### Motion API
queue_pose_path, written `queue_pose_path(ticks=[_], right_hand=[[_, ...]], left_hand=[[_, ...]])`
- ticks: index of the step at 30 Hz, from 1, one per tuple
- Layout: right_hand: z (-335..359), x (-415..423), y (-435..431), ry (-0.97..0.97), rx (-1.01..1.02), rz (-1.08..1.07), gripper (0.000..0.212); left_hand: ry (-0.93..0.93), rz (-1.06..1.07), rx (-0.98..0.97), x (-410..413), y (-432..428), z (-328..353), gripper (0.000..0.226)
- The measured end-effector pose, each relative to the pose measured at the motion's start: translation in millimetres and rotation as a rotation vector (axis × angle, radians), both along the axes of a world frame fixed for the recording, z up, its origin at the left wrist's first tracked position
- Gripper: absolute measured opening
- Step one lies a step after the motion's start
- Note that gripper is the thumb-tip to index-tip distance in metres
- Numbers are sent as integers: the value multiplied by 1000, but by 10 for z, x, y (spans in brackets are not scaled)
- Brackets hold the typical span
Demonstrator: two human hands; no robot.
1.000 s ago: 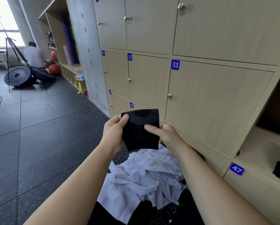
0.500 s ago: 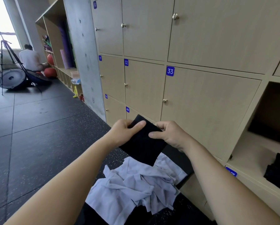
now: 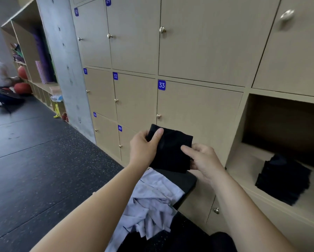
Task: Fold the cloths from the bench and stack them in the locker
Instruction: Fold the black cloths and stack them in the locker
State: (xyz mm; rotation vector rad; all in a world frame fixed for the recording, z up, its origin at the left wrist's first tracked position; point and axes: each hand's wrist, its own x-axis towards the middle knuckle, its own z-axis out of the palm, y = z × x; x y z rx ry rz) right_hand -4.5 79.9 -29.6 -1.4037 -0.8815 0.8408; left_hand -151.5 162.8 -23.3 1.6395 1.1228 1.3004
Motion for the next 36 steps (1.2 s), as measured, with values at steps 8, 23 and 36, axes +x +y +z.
queue_pose_path(ticks=[8,23,36], right_hand=[[44,456,-453,-71,162,-280,33],[-142,1122,-1367,-184,-25,-277,8],[-557,1936,-1879,-136,-70,-618,8]], left_hand=[[-41,-375,-285,460,-340,-130,47],[32,-490,-250,1229,-823,-179,35],[131,-728,-351,2259,-1190,-415,15]])
